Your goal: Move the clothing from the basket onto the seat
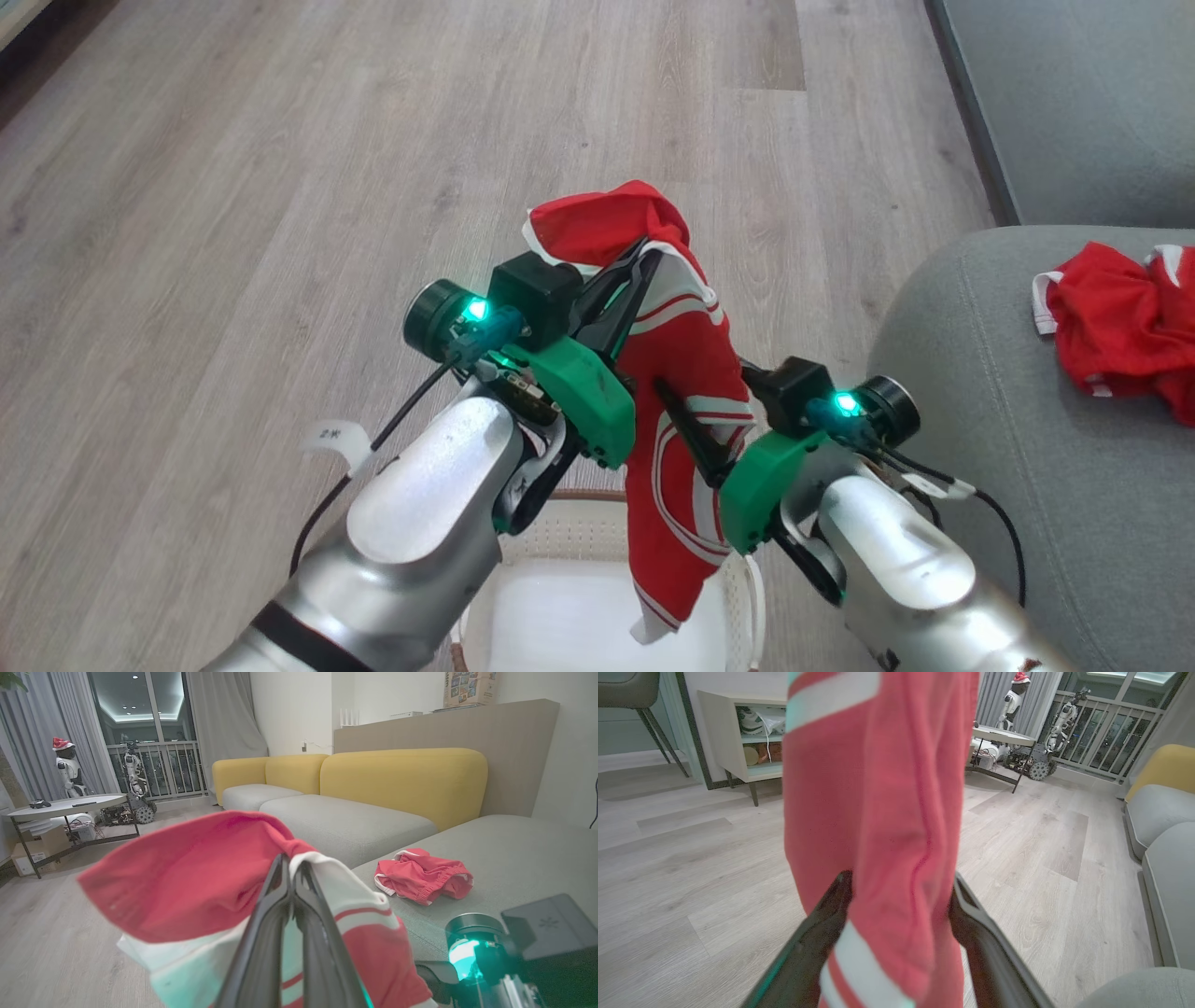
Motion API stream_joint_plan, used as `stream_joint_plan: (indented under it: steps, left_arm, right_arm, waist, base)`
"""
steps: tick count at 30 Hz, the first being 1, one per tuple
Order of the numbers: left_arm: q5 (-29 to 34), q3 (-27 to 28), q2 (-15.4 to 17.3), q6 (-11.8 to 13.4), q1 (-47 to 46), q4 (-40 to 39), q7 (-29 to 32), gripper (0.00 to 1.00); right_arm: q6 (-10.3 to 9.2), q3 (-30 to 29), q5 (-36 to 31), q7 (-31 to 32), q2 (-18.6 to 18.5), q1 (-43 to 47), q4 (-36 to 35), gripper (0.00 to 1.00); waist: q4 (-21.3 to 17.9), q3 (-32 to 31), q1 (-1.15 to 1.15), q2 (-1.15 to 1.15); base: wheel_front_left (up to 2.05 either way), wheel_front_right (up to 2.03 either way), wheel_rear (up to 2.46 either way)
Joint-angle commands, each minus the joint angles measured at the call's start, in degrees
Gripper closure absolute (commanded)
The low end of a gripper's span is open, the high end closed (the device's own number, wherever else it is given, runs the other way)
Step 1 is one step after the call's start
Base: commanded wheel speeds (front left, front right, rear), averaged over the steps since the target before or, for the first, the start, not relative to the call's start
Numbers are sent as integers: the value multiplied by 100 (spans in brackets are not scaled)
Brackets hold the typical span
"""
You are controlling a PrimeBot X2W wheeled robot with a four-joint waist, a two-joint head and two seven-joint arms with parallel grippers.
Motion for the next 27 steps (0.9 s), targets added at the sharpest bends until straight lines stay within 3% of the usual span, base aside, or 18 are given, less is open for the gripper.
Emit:
stream_joint_plan:
  steps: [1, 3, 4, 11, 12, 14, 15, 27]
  left_arm:
    - [-41, 208, 23, 31, -347, -235, -32, 100]
    - [-66, 214, 35, 48, -320, -238, -25, 100]
    - [-78, 223, 47, 60, -306, -232, -24, 100]
    - [-185, 342, 176, 166, -157, -95, -93, 100]
    - [-195, 356, 194, 180, -129, -71, -120, 93]
    - [-224, 389, 215, 209, -65, -28, -184, 48]
    - [-235, 404, 219, 222, -33, -12, -225, 0]
    - [-302, 347, 181, 231, 352, 221, -479, 0]
  right_arm:
    - [-1, 189, 134, -37, 42, -365, -47, 40]
    - [-1, 307, 239, -37, 42, -452, 53, 84]
    - [-1, 337, 286, -37, 42, -487, 81, 100]
    - [-1, 246, 427, -37, 42, -586, 192, 100]
    - [-1, 206, 419, -37, 42, -602, 198, 100]
    - [-1, 105, 393, -37, 34, -633, 209, 100]
    - [-1, 43, 378, -37, 20, -647, 207, 100]
    - [-1, -644, 105, -37, -330, -816, 104, 100]
  waist:
    - [21, 15, 0, 0]
    - [32, 29, 0, 0]
    - [33, 36, 0, 0]
    - [-65, 107, 0, 0]
    - [-93, 122, 0, 0]
    - [-157, 154, 0, 0]
    - [-191, 168, 0, 0]
    - [-938, 312, 0, 0]
  base:
    - [0, 0, 0]
    - [0, 0, 0]
    - [0, 0, 0]
    - [0, 0, 0]
    - [0, 0, 0]
    - [0, 0, 0]
    - [0, 0, 0]
    - [0, 0, 0]
